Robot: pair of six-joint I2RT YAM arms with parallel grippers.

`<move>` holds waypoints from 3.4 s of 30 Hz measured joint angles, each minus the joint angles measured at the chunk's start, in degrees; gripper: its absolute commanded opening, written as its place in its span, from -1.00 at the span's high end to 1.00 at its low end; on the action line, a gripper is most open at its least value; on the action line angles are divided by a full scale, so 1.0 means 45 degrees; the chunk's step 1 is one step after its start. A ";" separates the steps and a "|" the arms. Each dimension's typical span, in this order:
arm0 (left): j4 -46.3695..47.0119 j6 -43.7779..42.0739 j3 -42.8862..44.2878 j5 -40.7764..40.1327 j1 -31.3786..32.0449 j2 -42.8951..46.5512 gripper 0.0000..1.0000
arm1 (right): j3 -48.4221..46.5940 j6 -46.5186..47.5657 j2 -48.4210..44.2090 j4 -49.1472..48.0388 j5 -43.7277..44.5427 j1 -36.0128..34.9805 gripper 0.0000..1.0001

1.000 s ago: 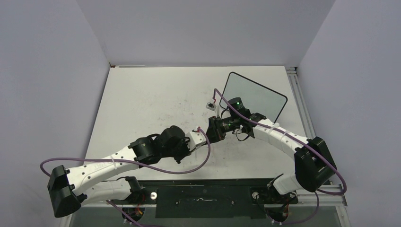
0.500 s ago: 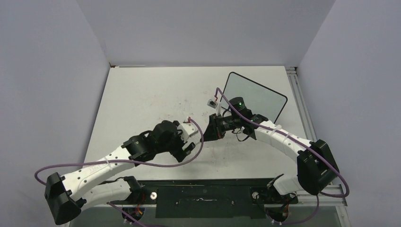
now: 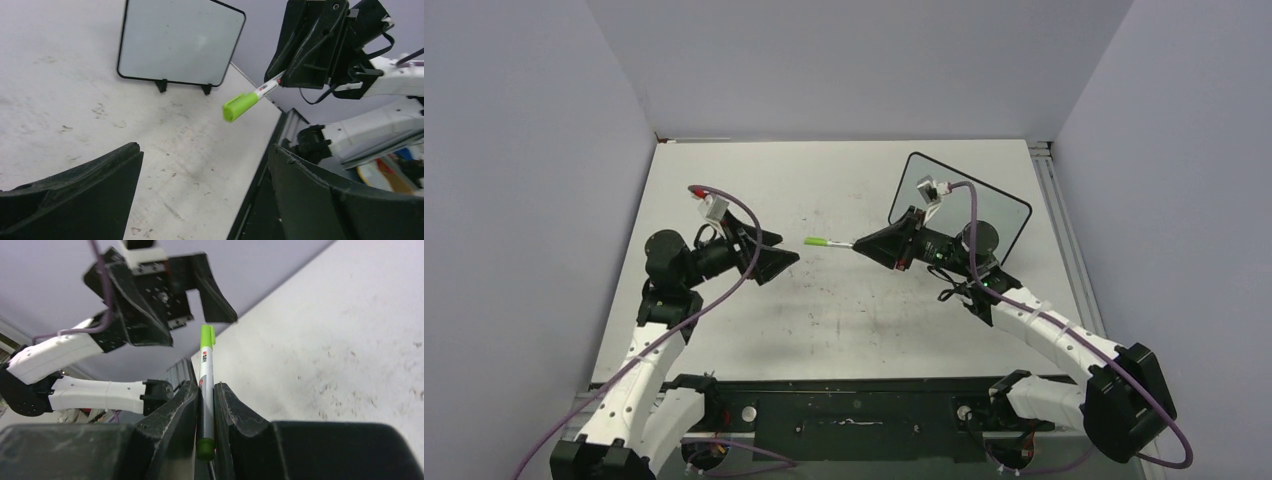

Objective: Write a sentence on the whiteboard
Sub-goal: Open the whiteboard marker at the center of the board, then place the pen cap at the center of the board.

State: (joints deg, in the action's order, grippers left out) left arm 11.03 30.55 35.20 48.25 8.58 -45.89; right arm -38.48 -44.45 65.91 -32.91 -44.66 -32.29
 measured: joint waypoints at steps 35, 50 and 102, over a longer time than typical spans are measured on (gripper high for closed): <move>0.4566 0.4342 -0.0602 0.3721 0.0155 -0.1370 -0.18 | -0.0947 0.0058 0.1574 -0.1904 -0.0709 -0.1127 0.89; 0.4546 0.4376 -0.0602 0.3667 -0.0102 -0.1384 0.73 | -0.0971 0.0403 0.1462 -0.1477 -0.1010 -0.1180 0.89; -0.5950 -0.2948 0.1593 -0.3784 0.5799 -0.3220 1.00 | -0.0811 0.4080 -0.3259 0.4614 0.4945 0.0500 0.89</move>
State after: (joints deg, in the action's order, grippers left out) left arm -15.75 17.28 42.37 31.22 34.68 -60.38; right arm -42.13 -26.09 51.24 -12.14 -22.41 -30.04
